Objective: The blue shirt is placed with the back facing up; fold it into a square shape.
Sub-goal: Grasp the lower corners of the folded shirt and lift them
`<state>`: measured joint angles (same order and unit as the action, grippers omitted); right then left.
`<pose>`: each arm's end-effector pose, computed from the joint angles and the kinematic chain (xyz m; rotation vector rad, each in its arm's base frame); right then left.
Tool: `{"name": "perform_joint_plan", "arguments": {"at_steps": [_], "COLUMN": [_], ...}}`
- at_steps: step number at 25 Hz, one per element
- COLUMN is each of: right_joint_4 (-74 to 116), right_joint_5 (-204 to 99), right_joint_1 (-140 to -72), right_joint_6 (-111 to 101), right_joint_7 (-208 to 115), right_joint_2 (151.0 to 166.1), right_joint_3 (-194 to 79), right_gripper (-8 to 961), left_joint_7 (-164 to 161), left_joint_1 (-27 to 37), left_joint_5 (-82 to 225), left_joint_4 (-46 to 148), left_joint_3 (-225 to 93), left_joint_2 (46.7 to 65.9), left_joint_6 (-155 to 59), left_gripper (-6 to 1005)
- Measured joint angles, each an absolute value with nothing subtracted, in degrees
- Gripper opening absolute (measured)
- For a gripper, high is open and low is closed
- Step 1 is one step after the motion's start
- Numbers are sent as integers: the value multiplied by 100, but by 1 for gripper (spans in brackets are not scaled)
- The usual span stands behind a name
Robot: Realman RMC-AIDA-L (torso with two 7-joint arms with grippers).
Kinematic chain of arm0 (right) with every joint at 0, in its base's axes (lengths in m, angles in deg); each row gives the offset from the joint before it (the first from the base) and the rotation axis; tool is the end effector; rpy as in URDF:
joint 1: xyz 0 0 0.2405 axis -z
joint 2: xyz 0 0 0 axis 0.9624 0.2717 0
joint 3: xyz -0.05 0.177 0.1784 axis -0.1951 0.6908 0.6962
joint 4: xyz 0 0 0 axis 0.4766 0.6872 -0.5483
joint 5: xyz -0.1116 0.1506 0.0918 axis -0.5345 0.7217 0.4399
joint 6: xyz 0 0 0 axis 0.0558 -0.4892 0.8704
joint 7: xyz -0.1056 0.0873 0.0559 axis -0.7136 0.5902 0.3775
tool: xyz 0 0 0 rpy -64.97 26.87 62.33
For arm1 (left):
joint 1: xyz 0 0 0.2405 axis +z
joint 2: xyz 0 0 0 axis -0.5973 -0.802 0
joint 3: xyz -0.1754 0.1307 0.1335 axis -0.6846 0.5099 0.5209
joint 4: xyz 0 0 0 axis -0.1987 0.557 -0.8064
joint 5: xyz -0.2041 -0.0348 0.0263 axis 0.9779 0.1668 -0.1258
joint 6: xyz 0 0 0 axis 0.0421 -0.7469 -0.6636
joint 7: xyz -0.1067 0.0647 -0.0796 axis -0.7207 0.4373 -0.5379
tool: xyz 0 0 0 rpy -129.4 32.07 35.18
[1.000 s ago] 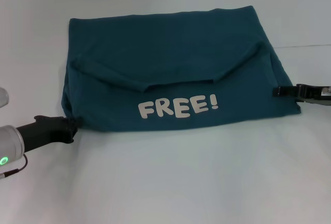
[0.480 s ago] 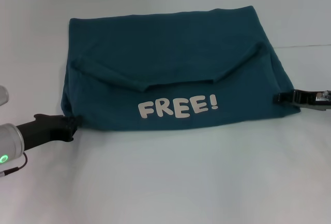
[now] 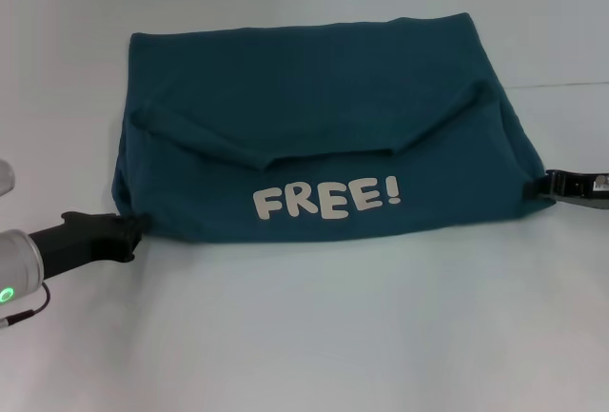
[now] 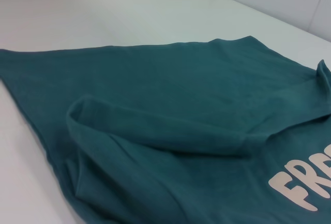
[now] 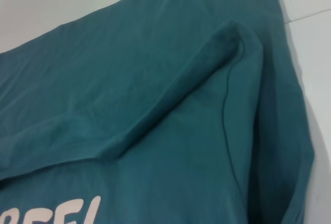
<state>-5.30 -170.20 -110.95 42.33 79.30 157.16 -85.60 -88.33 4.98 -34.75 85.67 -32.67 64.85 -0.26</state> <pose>0.3433 0.4023 0.0480 -1.9032 1.5676 0.3429 -0.3041 0.3786 -0.0223 -2.2573 -0.9287 -0.3827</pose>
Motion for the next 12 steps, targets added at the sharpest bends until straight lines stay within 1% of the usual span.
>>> {"name": "perform_joint_plan", "arguments": {"at_steps": [5,7,12], "right_joint_4": [-546,-555,-580], "right_joint_5": [-17004,-16998,-16951], "right_joint_1": [-11026,-10981,-10800], "right_joint_6": [4261,4315,4693], "right_joint_7": [7787,7679,7135], "right_joint_2": [15713,15713,15705], "right_joint_3": [-8540,-8504,-8073], "right_gripper": [116,24,24], "left_joint_7": [-8907,-9134,-9592], "left_joint_1": [554,603,879], "left_joint_5": [-3466,-3482,-3469], "left_joint_4": [8597,8649,8972], "left_joint_3": [-3287,-3281,-3310], "left_joint_2": [6500,6495,6439], "left_joint_6": [33,113,752], "left_gripper": [20,20,22]}}
